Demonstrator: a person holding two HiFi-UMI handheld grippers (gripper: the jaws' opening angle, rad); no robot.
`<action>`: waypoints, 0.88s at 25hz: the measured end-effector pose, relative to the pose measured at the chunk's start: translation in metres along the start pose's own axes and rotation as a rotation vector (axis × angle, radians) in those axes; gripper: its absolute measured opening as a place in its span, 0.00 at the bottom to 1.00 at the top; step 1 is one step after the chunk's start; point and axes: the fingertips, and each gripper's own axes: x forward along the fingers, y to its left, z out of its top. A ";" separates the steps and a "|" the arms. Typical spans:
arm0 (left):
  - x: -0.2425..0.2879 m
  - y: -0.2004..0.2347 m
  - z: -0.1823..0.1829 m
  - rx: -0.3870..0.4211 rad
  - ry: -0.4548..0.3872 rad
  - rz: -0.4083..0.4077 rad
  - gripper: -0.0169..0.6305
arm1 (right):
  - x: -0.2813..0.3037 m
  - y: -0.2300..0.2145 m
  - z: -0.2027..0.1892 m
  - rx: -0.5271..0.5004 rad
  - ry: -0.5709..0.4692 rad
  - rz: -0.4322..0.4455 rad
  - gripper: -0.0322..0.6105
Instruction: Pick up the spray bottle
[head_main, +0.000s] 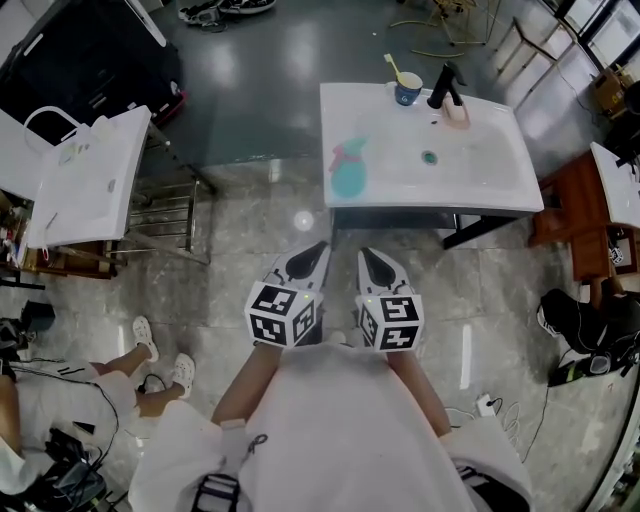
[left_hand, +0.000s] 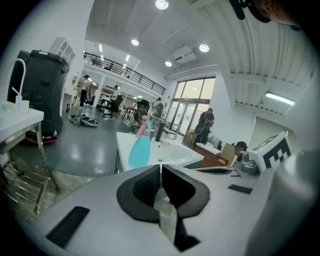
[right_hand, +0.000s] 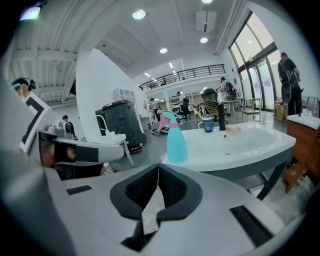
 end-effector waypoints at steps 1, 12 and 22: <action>0.004 0.002 0.001 -0.003 0.002 0.000 0.08 | 0.004 -0.002 0.001 0.001 0.003 0.003 0.09; 0.038 0.030 0.019 -0.014 0.021 -0.007 0.08 | 0.043 -0.018 0.023 -0.017 0.006 -0.007 0.09; 0.057 0.054 0.039 -0.011 0.014 -0.024 0.08 | 0.067 -0.029 0.041 -0.044 0.007 -0.050 0.09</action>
